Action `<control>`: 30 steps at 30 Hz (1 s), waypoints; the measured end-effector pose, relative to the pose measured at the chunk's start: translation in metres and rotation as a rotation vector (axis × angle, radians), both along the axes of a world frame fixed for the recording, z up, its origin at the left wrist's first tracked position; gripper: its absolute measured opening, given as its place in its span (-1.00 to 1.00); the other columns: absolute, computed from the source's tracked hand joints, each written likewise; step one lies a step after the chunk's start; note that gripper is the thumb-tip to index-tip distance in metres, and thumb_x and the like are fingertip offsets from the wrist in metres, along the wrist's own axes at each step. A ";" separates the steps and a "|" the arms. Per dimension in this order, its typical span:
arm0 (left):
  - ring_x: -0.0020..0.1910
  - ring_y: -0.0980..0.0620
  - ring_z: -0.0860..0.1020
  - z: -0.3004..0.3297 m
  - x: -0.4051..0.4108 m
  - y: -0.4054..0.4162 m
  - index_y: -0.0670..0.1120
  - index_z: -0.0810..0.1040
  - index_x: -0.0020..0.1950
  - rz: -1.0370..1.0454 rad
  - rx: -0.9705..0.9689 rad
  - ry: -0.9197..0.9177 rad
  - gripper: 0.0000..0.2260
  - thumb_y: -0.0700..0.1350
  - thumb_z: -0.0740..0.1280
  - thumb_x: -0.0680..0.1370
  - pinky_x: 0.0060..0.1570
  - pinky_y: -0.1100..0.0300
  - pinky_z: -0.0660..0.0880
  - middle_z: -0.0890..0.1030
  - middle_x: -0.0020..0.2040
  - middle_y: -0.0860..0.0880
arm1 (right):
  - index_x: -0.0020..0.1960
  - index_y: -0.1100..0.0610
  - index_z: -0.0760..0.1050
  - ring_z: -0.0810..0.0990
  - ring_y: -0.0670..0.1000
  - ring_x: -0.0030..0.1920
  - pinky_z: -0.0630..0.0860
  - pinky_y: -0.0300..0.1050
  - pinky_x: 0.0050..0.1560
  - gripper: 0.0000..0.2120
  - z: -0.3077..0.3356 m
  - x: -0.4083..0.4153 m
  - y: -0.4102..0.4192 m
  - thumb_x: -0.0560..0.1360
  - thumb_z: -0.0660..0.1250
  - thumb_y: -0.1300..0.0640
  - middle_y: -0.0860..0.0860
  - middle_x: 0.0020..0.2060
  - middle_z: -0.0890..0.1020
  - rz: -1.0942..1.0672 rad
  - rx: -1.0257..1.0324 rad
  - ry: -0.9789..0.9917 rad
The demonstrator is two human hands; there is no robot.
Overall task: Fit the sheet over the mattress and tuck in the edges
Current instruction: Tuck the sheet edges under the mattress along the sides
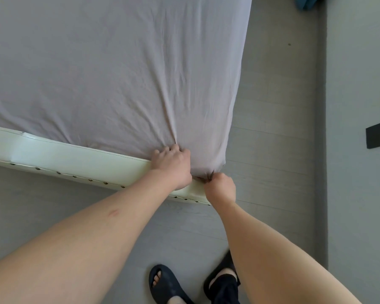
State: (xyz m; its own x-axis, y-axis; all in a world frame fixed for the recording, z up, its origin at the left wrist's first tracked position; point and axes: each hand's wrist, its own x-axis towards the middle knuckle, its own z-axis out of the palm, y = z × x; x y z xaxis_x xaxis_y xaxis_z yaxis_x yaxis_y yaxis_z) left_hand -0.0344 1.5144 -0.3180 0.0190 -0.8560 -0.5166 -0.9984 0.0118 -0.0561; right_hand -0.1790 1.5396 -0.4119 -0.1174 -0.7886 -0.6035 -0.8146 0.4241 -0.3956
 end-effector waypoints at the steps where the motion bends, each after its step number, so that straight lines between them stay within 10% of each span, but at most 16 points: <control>1: 0.34 -0.16 0.43 0.000 -0.002 -0.002 -0.03 0.45 0.32 0.000 -0.004 0.015 -0.62 -0.01 0.32 0.52 0.24 -0.04 0.33 0.47 0.31 -0.12 | -0.18 0.15 0.47 0.49 0.20 -0.23 0.36 -0.09 -0.27 -0.95 -0.001 -0.003 -0.006 0.44 0.25 0.24 0.13 -0.24 0.59 0.016 0.037 0.013; 6: 0.21 -0.17 0.52 0.006 -0.015 -0.025 -0.04 0.52 0.12 -0.005 -0.170 0.183 -0.81 -0.07 0.31 0.52 0.16 0.02 0.38 0.56 0.13 -0.10 | -0.09 0.18 0.53 0.56 0.17 -0.19 0.43 -0.13 -0.25 -0.91 -0.006 -0.020 -0.032 0.44 0.28 0.21 0.09 -0.22 0.60 0.026 0.209 -0.107; 13: 0.20 -0.14 0.51 -0.004 -0.065 -0.060 0.01 0.50 0.03 0.061 -0.125 0.301 -0.81 0.02 0.34 0.46 0.20 0.01 0.44 0.57 0.12 -0.06 | -0.17 0.11 0.52 0.54 0.12 -0.19 0.43 -0.04 -0.16 -0.78 -0.017 -0.030 -0.066 0.60 0.16 0.15 0.09 -0.23 0.65 -0.491 -0.018 -0.533; 21: 0.25 -0.20 0.49 -0.011 -0.092 -0.074 -0.03 0.47 0.17 -0.038 -0.050 0.117 -0.61 0.06 0.31 0.38 0.14 0.00 0.41 0.54 0.20 -0.14 | -0.04 0.21 0.50 0.47 0.18 -0.15 0.36 -0.08 -0.16 -0.88 -0.033 -0.054 -0.078 0.44 0.27 0.19 0.12 -0.17 0.54 -0.175 0.012 -0.082; 30: 0.19 -0.17 0.48 -0.012 -0.094 -0.065 0.01 0.33 0.02 0.000 -0.104 0.155 -0.80 -0.10 0.32 0.49 0.07 0.02 0.39 0.51 0.14 -0.10 | -0.28 0.15 0.34 0.40 0.12 -0.28 0.30 -0.11 -0.32 -0.82 -0.003 -0.047 -0.094 0.49 0.19 0.18 0.04 -0.38 0.44 -0.346 0.120 -0.378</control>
